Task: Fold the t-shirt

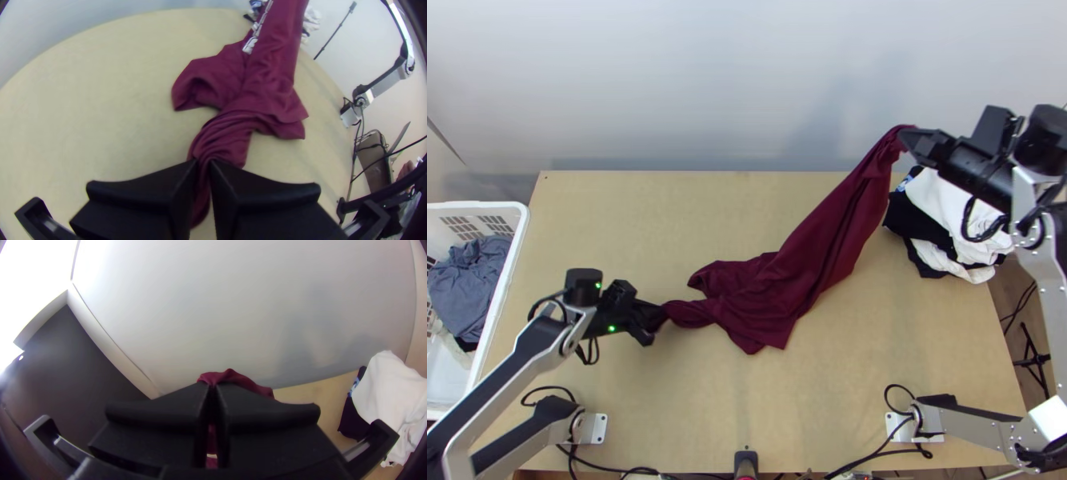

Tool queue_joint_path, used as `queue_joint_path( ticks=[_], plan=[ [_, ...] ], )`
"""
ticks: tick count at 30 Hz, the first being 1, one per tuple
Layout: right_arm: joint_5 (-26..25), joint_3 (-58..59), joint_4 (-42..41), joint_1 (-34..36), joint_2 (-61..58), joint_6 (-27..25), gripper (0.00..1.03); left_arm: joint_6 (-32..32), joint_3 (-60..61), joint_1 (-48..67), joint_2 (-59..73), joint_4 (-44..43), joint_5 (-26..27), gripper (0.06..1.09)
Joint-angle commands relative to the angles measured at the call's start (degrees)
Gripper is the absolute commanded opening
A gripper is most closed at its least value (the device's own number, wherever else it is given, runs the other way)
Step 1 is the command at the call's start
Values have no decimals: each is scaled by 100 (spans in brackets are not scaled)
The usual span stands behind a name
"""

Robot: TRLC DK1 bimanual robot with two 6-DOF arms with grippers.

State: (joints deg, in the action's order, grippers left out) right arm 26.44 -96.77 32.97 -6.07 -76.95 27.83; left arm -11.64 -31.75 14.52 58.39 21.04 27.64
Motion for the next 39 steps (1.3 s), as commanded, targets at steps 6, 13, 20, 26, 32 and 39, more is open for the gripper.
queue_joint_path(
  ticks=[6, 13, 20, 26, 32, 39],
  plan=[
    [-104, 835, -186, -545, -356, -349, 3, -743, 151, -1118, 102, 682, 391, 104],
    [-139, 879, -195, -633, -549, -402, 3, 267, -868, -380, -988, 1394, 954, 103],
    [-174, 958, -195, -659, -646, -463, 3, 1718, -1536, 1369, -1462, -109, 708, 103],
    [-174, 976, -195, -615, -664, -428, 3, 364, -1756, 3575, -144, -320, -1683, 103],
    [-174, 985, -151, -554, -637, -437, 3, -321, -1334, 4120, 718, -1559, -2105, 103],
    [-174, 976, -159, -457, -708, -437, 3, -954, -1571, 4779, 1895, -1761, -2412, 103]
  ],
)
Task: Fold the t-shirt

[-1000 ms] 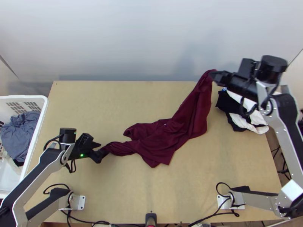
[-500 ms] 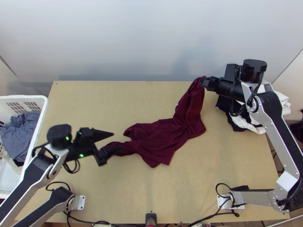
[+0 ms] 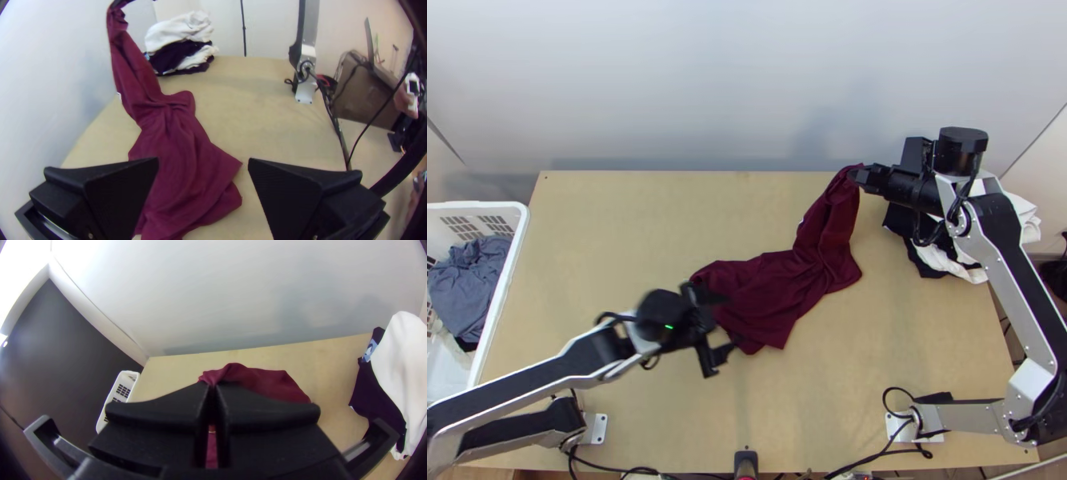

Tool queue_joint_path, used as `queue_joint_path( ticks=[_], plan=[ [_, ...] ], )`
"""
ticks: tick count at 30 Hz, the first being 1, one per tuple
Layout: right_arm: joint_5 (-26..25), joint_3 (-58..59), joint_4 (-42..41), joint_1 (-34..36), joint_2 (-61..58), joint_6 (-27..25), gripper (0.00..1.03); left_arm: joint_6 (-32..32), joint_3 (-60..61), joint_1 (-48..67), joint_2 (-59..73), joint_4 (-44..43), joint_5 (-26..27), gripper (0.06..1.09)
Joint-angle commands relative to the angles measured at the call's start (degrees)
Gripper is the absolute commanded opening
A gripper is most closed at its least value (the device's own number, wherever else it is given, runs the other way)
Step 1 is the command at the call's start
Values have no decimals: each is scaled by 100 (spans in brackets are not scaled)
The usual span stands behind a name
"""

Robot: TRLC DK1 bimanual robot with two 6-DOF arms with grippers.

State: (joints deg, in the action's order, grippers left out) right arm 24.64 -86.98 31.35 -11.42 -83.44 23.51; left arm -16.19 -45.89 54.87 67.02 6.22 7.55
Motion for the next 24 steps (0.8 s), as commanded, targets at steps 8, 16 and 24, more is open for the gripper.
queue_joint_path(
  ticks=[8, 16, 24],
  plan=[
    [5, -56, 11, 184, -94, -13, 3, -588, -421, 1052, 2368, -358, -869, 103],
    [5, -56, 20, 281, -94, -4, 3, -807, -896, 1122, 3396, -850, -1116, 103],
    [5, -12, 55, 386, -15, -4, 3, -983, -1115, 1105, 3765, -1158, -1458, 103]
  ],
)
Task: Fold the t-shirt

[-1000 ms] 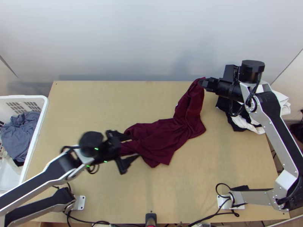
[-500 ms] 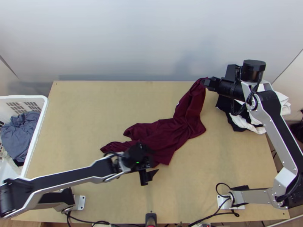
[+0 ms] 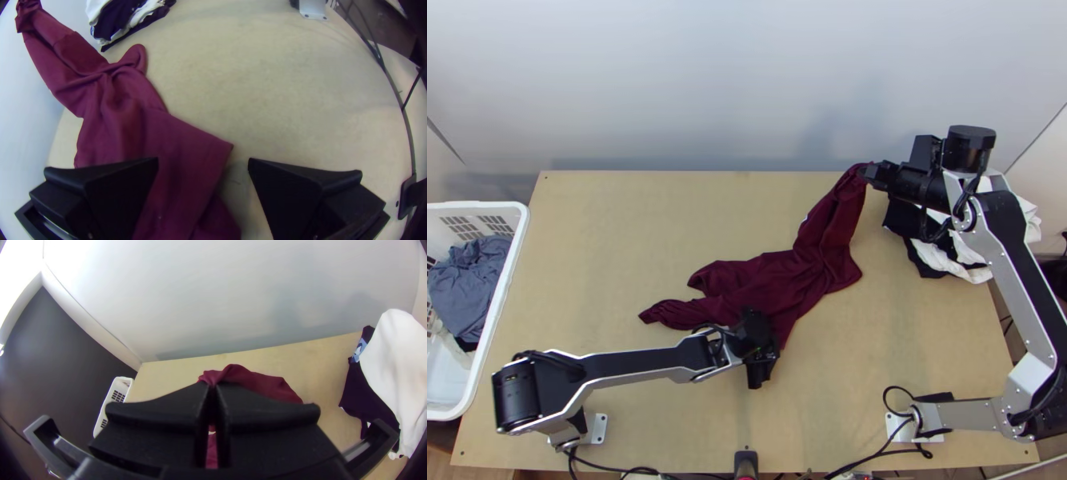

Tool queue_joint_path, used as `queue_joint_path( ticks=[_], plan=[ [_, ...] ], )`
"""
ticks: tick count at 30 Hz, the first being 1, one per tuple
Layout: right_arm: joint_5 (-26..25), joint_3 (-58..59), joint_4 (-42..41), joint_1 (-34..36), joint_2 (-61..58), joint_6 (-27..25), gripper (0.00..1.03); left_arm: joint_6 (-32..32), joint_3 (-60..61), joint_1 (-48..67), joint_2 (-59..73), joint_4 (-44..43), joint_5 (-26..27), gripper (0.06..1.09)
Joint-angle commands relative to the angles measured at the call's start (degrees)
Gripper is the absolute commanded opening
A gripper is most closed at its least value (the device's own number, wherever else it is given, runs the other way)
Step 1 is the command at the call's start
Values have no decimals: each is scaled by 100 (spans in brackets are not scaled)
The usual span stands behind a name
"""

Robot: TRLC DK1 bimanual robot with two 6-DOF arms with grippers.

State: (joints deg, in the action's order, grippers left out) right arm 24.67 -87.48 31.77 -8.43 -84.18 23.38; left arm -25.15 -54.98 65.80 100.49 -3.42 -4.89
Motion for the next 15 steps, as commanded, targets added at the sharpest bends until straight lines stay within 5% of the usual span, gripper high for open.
queue_joint_path(
  ticks=[1, 3, 4, 5, 6, 15],
  plan=[
    [3, 56, 14, 96, 69, 9, 3, -78, -259, -15, 472, -203, -232, 103],
    [3, 82, 14, 96, 77, 9, 3, -69, -329, -76, 533, -203, -232, 97],
    [3, 91, 14, 96, 77, 9, 3, -69, -364, -102, 551, -159, -223, 81],
    [3, 100, 14, 96, 86, 9, 3, -61, -382, -120, 560, -124, -188, 55],
    [3, 100, 14, 96, 86, 9, 3, -69, -373, -129, 542, -80, -48, 14],
    [3, 56, 14, 157, 95, 9, 3, 836, -408, -630, -829, 544, 471, 10]
  ],
)
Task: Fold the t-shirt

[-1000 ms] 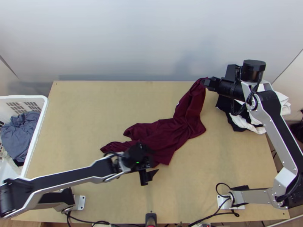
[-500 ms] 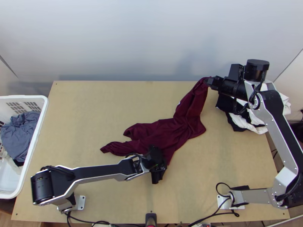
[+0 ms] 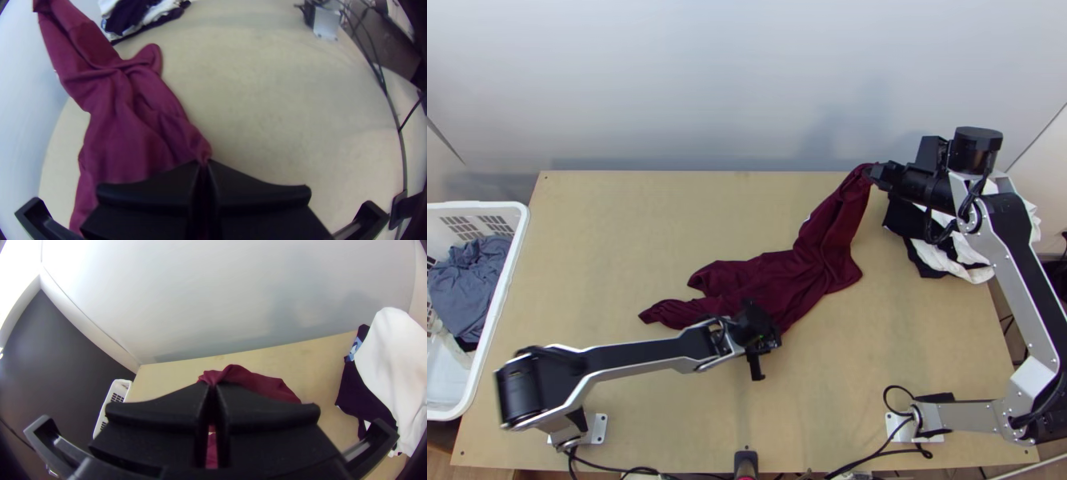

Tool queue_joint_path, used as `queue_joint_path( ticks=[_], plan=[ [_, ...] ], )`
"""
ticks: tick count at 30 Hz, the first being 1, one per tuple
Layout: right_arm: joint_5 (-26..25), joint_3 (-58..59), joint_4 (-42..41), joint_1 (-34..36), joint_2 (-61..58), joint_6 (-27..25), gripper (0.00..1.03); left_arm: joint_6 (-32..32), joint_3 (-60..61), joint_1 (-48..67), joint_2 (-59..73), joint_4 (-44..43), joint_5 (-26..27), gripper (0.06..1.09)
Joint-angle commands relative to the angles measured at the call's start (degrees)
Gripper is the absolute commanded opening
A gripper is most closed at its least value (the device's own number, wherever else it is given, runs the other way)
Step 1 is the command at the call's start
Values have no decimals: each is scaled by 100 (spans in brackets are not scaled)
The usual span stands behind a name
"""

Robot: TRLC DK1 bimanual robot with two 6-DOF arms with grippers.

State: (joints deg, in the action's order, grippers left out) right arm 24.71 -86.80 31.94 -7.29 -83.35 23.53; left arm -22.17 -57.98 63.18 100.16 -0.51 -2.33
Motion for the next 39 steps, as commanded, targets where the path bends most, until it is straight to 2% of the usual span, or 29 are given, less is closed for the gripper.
queue_joint_path(
  ticks=[1, 8, 11, 18, 22, 26, 30, 33, 36, 39],
  plan=[
    [-1, -29, -4, 43, 12, -6, 3, 697, -223, -526, -946, 359, 206, 10],
    [16, -196, 110, 35, 100, 3, 3, 1374, -1541, -1677, -2352, 2275, 514, 10],
    [60, -328, 348, -9, 170, -33, 3, 1462, -1937, -1958, -2906, 2785, 945, 10],
    [175, -1128, 1007, -18, 381, -15, 3, 1611, -2280, -2073, -3486, 3321, 866, 10],
    [500, -2376, 1780, 96, 363, 38, 3, 2595, -3440, -2574, -3327, 4050, 910, 10],
    [790, -3448, 2343, 166, 293, 73, 3, 3536, -4310, -3083, -3354, 4428, 1402, 10],
    [1291, -3923, 2325, 597, 249, 372, 3, 4740, -5057, -3672, -3380, 4481, 1736, 10],
    [1801, -4116, 1938, 1168, 205, 925, 3, 5267, -5118, -4569, -3407, 4323, 1955, 10],
    [2038, -4195, 1560, 1520, 135, 1347, 3, 5276, -4697, -5606, -3407, 4323, 1955, 10],
    [2091, -4275, 1464, 1555, 21, 1391, 3, 4968, -3580, -6441, -3477, 4235, 2096, 11]
  ],
)
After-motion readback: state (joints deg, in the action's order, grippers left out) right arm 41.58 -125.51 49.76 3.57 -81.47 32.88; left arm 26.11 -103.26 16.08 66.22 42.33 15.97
